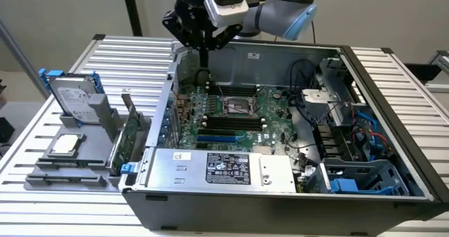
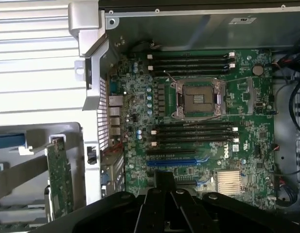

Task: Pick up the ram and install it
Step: 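Reach for the ram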

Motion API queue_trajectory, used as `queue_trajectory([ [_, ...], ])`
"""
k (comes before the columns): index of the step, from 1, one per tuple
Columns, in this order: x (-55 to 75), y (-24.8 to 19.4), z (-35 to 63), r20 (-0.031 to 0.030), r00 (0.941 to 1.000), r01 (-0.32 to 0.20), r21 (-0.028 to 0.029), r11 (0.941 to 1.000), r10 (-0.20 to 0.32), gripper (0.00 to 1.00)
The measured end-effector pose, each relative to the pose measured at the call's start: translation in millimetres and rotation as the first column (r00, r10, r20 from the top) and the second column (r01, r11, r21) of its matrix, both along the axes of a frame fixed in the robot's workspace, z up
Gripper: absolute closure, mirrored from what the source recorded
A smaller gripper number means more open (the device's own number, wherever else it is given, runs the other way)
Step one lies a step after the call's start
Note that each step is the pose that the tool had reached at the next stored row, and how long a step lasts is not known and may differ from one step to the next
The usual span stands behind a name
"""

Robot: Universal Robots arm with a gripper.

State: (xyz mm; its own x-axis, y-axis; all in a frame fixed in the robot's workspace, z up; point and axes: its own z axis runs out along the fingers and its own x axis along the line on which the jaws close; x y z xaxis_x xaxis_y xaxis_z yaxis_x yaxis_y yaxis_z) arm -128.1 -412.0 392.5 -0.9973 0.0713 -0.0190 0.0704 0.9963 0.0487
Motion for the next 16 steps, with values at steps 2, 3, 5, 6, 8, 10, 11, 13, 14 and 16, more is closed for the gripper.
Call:
queue_trajectory([
  [2, -5.7, -5.0, -0.1, -0.0001, 1.0, 0.0, 0.0001, 1.0, 0.0, 1.0],
  [3, -9.0, -7.6, -0.2, 0.0, 1.0, 0.0, 0.0001, 1.0, 0.0, 1.0],
  [5, -15.6, -12.2, -0.2, 0.0, 1.0, 0.0, 0.0001, 1.0, 0.0, 1.0],
  [6, -19.4, -14.3, -0.3, 0.0, 1.0, 0.0, 0.0, 1.0, 0.0, 1.0],
  [8, -26.6, -18.3, -0.4, -0.0001, 1.0, 0.0, 0.0, 1.0, 0.0, 1.0],
  [10, -34.1, -21.9, -0.5, -0.0001, 1.0, 0.0, 0.0, 1.0, 0.0, 1.0],
  [11, -38.0, -23.7, -0.6, 0.0, 1.0, 0.0, 0.0, 1.0, 0.0, 1.0],
  [13, -45.6, -27.1, -0.7, 0.0, 1.0, 0.0, 0.0001, 1.0, 0.0, 1.0],
  [14, -49.4, -28.7, -0.8, 0.0, 1.0, 0.0, 0.0001, 1.0, 0.0, 1.0],
  [16, -57.5, -31.5, -1.0, -0.0001, 1.0, 0.0, 0.0, 1.0, 0.0, 1.0],
])
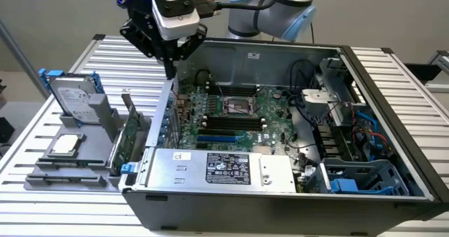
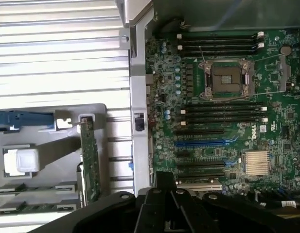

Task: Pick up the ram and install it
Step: 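Reach for the ram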

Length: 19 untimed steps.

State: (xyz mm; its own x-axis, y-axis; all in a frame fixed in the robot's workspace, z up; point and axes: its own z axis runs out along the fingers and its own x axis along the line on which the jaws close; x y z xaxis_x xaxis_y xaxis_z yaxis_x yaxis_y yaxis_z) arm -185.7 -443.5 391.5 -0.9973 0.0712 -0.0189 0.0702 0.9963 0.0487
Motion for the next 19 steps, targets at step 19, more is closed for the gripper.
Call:
queue_trajectory([
  [19, -85.8, -21.6, -5.0, -0.0001, 1.0, 0.0, -0.0001, 1.0, 0.0, 1.0],
])
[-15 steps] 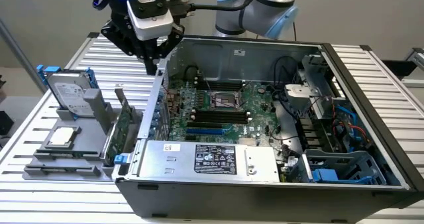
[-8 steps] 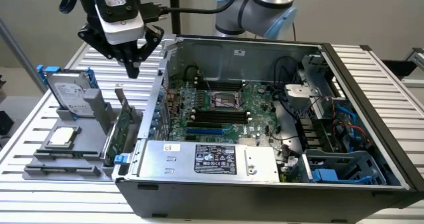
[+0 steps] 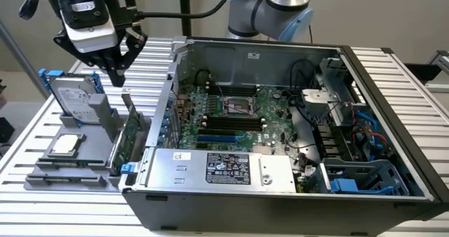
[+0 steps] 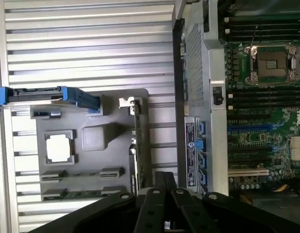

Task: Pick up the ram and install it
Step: 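Reach for the ram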

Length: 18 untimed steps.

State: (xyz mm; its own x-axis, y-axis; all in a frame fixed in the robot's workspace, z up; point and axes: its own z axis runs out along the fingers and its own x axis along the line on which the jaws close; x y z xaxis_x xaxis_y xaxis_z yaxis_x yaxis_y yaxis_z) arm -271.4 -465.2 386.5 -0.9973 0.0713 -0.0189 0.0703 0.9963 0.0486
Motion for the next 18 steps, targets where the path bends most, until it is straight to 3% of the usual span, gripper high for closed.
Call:
queue_trajectory([
  [9, -37.6, -8.7, -5.5, -0.001, 1.0, 0.0, -0.001, 1.0, 0.0, 1.0],
  [18, -71.8, -16.1, -14.5, -0.0056, 1.0, 0.0, -0.0025, 1.0, 0.0, 1.0],
])
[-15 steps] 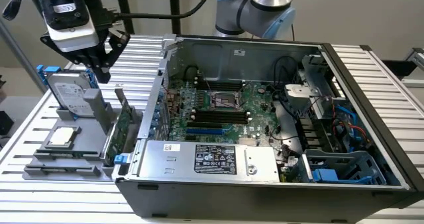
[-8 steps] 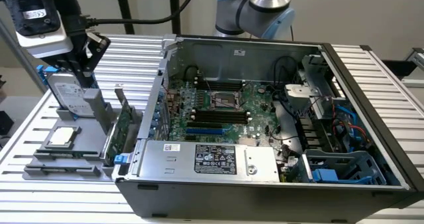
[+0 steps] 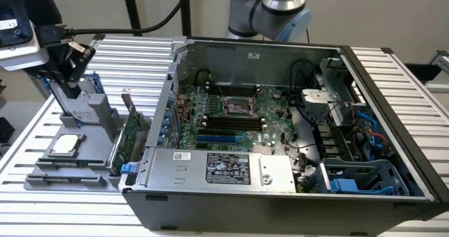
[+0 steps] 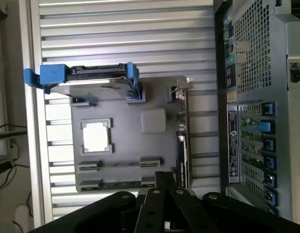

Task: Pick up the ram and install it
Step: 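Reach for the ram, then pick up the ram and move it above insertion slot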

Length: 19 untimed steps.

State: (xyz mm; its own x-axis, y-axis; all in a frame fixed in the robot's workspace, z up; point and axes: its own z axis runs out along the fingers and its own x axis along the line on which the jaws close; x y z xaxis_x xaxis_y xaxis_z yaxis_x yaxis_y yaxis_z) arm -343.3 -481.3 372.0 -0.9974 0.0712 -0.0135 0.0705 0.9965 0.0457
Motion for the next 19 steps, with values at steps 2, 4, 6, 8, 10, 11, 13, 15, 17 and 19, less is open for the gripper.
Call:
queue_trajectory([
  [2, -7.8, -1.7, -2.1, -0.0012, 1.0, 0.0, -0.0003, 1.0, 0.0, 1.0],
  [4, -15.1, -3.3, -4.1, -0.0026, 1.0, 0.0, -0.0008, 1.0, 0.0, 1.0],
  [6, -22.3, -4.9, -6.1, -0.0041, 1.0, 0.0, -0.0012, 1.0, 0.0, 1.0],
  [8, -29.3, -6.6, -8.3, -0.0057, 1.0, 0.0, -0.0016, 1.0, 0.0, 1.0],
  [10, -36.0, -8.3, -10.2, -0.0076, 1.0, 0.0, -0.0023, 1.0, 0.0, 1.0],
  [11, -39.0, -9.2, -11.2, -0.0089, 1.0, 0.0, -0.0026, 1.0, 0.0, 1.0],
  [13, -44.3, -11.6, -13.2, -0.0118, 0.9999, 0.0, -0.0032, 1.0, 0.0, 1.0],
  [15, -47.3, -15.6, -15.1, -0.0162, 0.9999, 0.0, -0.0033, 1.0, 0.0, 1.0],
  [17, -48.3, -21.6, -17.0, -0.0229, 0.9997, 0.0, -0.0033, 1.0, 0.0, 1.0],
  [19, -48.5, -28.8, -18.6, -0.0302, 0.9995, 0.0, -0.0034, 1.0, 0.0, 1.0],
])
